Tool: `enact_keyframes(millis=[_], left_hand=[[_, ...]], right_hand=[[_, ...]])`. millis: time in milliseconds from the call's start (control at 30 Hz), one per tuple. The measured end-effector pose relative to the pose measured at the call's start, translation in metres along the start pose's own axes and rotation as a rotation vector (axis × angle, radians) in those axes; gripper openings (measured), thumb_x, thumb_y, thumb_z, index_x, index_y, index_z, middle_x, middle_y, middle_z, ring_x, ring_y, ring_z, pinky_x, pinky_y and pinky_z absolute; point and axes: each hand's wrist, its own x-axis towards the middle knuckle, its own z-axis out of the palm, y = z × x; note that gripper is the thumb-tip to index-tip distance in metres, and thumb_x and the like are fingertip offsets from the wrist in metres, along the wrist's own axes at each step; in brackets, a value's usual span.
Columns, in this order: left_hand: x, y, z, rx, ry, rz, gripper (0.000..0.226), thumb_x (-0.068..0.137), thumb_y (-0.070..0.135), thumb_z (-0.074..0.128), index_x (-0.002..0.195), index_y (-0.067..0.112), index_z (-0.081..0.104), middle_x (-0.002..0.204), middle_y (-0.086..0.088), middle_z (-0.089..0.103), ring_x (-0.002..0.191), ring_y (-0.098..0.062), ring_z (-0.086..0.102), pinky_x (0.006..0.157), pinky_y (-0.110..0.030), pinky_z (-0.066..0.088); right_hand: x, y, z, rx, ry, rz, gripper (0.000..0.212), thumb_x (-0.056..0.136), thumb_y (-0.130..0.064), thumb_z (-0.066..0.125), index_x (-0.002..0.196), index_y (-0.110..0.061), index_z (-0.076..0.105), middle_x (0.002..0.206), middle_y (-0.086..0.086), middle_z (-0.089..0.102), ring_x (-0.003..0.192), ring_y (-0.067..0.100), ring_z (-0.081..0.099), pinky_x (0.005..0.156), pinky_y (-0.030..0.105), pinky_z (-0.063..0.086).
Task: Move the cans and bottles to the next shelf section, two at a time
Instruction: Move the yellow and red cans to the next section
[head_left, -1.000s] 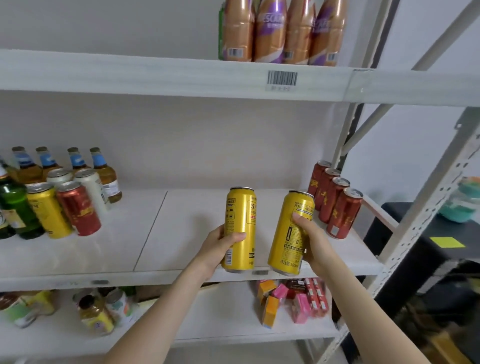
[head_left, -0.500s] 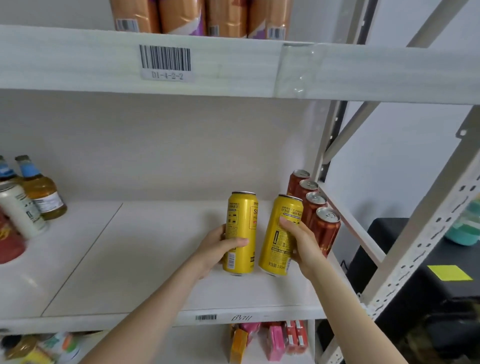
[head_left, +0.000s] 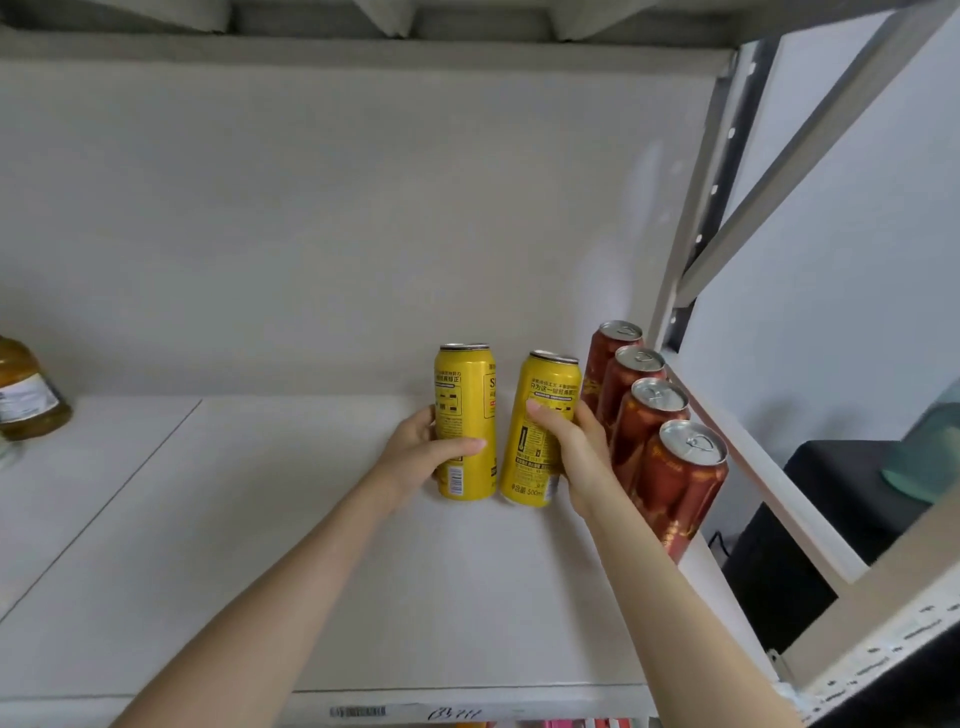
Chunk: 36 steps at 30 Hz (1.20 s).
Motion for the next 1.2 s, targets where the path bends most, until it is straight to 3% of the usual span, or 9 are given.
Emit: enact_keyframes(millis=[100, 233, 433, 600, 900, 1067, 1200], left_hand=[[0.017, -0.010, 0.001, 0.007, 0.024, 0.035, 0.048, 0.074, 0.011, 0.083, 0.113, 0.029, 0.063, 0.112, 0.001, 0.074, 0.100, -0.017, 0.071, 0.082, -0.035, 0.057], [0.033, -0.018, 0.002, 0.029, 0.035, 0.089, 0.049, 0.073, 0.010, 0.084, 0.112, 0.031, 0.062, 0.111, 0.004, 0.073, 0.099, -0.012, 0.071, 0.085, -0.033, 0.057], [0.052, -0.028, -0.004, 0.054, 0.026, 0.130, 0.066, 0.063, 0.012, 0.090, 0.121, 0.023, 0.061, 0.115, 0.001, 0.073, 0.104, -0.016, 0.071, 0.089, -0.036, 0.056], [0.059, -0.032, -0.006, 0.075, 0.014, 0.151, 0.065, 0.069, 0.001, 0.085, 0.125, 0.018, 0.058, 0.116, 0.002, 0.072, 0.104, -0.013, 0.070, 0.084, -0.026, 0.056], [0.068, -0.038, -0.006, 0.052, -0.017, 0.152, 0.072, 0.064, 0.002, 0.088, 0.127, 0.015, 0.057, 0.117, 0.000, 0.071, 0.106, -0.015, 0.069, 0.088, -0.029, 0.057], [0.067, -0.041, -0.005, 0.037, -0.040, 0.152, 0.071, 0.068, -0.004, 0.084, 0.130, 0.015, 0.054, 0.119, 0.001, 0.070, 0.107, -0.014, 0.069, 0.086, -0.026, 0.057], [0.067, -0.044, -0.007, 0.029, -0.049, 0.137, 0.080, 0.059, 0.010, 0.087, 0.131, 0.015, 0.053, 0.122, 0.000, 0.070, 0.108, -0.015, 0.069, 0.089, -0.030, 0.057]], right_hand=[[0.019, 0.007, 0.002, -0.004, 0.033, -0.049, 0.037, 0.081, -0.022, 0.079, 0.116, -0.017, 0.065, 0.106, 0.004, 0.075, 0.093, 0.017, 0.073, 0.075, 0.031, 0.058], [0.039, 0.015, 0.005, -0.034, 0.057, -0.100, 0.043, 0.079, -0.024, 0.081, 0.118, -0.017, 0.064, 0.105, 0.000, 0.074, 0.095, 0.016, 0.072, 0.079, 0.033, 0.058], [0.069, 0.024, 0.009, -0.056, 0.085, -0.158, 0.047, 0.078, -0.024, 0.083, 0.119, -0.019, 0.060, 0.106, -0.003, 0.072, 0.098, 0.013, 0.069, 0.081, 0.031, 0.055], [0.087, 0.029, 0.007, -0.063, 0.094, -0.201, 0.052, 0.079, -0.020, 0.082, 0.124, -0.018, 0.057, 0.108, -0.004, 0.070, 0.098, 0.009, 0.067, 0.077, 0.025, 0.052], [0.104, 0.037, -0.001, -0.075, 0.002, -0.200, 0.049, 0.082, -0.013, 0.079, 0.126, -0.013, 0.059, 0.114, 0.005, 0.071, 0.103, 0.016, 0.069, 0.087, 0.032, 0.055], [0.109, 0.039, -0.004, -0.049, 0.002, -0.184, 0.043, 0.082, -0.013, 0.078, 0.122, -0.016, 0.060, 0.116, 0.008, 0.071, 0.108, 0.023, 0.068, 0.096, 0.043, 0.054], [0.108, 0.040, -0.004, -0.047, 0.007, -0.178, 0.043, 0.082, -0.013, 0.079, 0.121, -0.017, 0.060, 0.115, 0.007, 0.071, 0.108, 0.023, 0.068, 0.099, 0.047, 0.053]])
